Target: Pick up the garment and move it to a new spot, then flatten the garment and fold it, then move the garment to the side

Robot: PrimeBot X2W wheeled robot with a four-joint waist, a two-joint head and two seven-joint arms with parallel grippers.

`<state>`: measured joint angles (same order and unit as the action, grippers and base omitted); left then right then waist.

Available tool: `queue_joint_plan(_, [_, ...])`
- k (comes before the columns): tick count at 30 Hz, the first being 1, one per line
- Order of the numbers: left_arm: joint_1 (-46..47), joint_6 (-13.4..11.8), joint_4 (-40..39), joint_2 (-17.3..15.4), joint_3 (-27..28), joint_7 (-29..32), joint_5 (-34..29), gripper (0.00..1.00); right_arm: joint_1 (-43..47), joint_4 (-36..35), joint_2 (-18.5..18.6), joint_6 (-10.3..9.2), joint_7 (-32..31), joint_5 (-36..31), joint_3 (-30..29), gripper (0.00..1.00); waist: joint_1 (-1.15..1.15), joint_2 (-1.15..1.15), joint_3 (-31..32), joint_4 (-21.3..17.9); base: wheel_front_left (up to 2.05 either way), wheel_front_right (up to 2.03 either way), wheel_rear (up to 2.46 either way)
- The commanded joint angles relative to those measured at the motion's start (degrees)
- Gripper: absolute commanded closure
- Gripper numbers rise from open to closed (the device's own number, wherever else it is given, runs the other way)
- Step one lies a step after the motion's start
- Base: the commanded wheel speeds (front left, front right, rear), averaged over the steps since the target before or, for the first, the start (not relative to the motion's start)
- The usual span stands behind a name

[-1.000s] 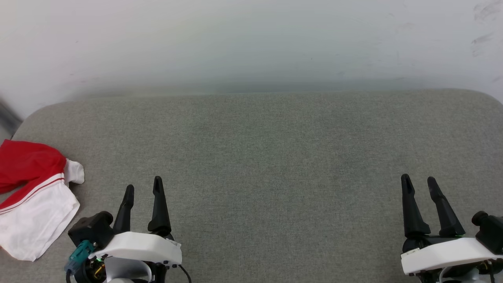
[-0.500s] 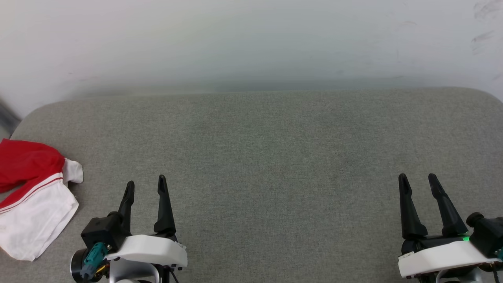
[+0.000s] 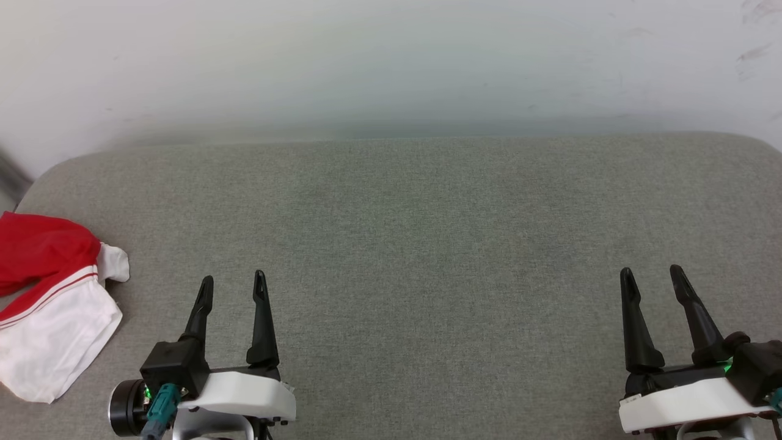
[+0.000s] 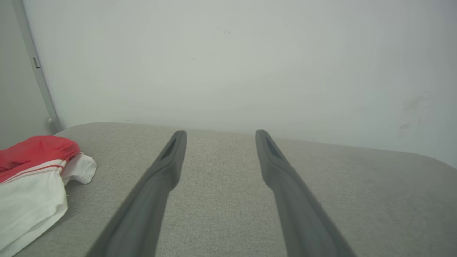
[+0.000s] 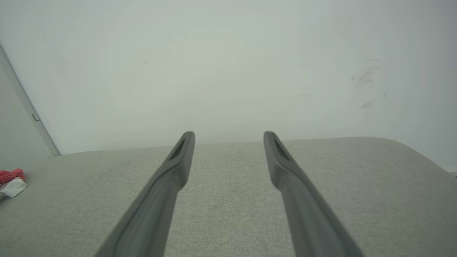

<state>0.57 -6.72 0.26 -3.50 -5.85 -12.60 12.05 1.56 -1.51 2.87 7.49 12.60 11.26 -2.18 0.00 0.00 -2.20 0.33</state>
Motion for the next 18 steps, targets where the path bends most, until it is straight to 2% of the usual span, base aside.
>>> queue_joint_plan(1, [-0.32, 0.25, -0.54, -0.15, -0.09, -0.55, -1.62, 0.00, 0.47, -0.70, 0.01, 0.00, 0.63, -1.41, 0.04, 0.00, 0.00, 0.00, -0.05, 0.03, 0.00, 0.00, 0.00])
queue_joint_plan(18, [-1.30, 1.12, -0.31, 0.43, 0.41, -2.35, -7.36, 0.00, 1.48, -1.05, 0.00, 0.00, 2.28, -3.48, 0.17, 0.00, 0.00, 0.00, -0.19, -0.02, 0.00, 0.00, 0.00])
